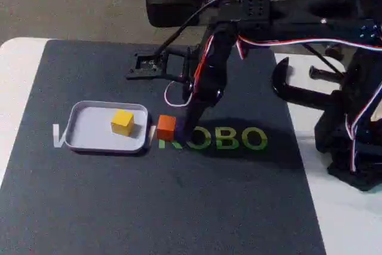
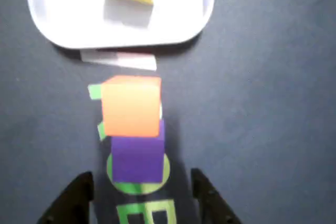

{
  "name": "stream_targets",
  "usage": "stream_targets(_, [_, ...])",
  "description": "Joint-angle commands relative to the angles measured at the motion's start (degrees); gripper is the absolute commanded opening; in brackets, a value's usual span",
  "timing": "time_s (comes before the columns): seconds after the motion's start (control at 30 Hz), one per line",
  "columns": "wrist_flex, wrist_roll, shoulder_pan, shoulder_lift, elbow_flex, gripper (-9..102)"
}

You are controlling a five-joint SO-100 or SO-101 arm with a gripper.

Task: Move blocks one by one until all three blocks are in the tray.

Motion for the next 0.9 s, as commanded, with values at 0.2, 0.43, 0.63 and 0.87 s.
stream_targets(0.2, [-5.4,-1.9,0.5,-0.4,4.7,21])
stream_targets(0.43, [-9.0,-2.4,0.2,-3.0,5.8,21])
stream_targets(0.63, [-9.0,-1.8,-0.8,-3.3,5.4,21])
stream_targets(0.87, [-10.6,-0.8,-2.7,-5.0,4.8,20])
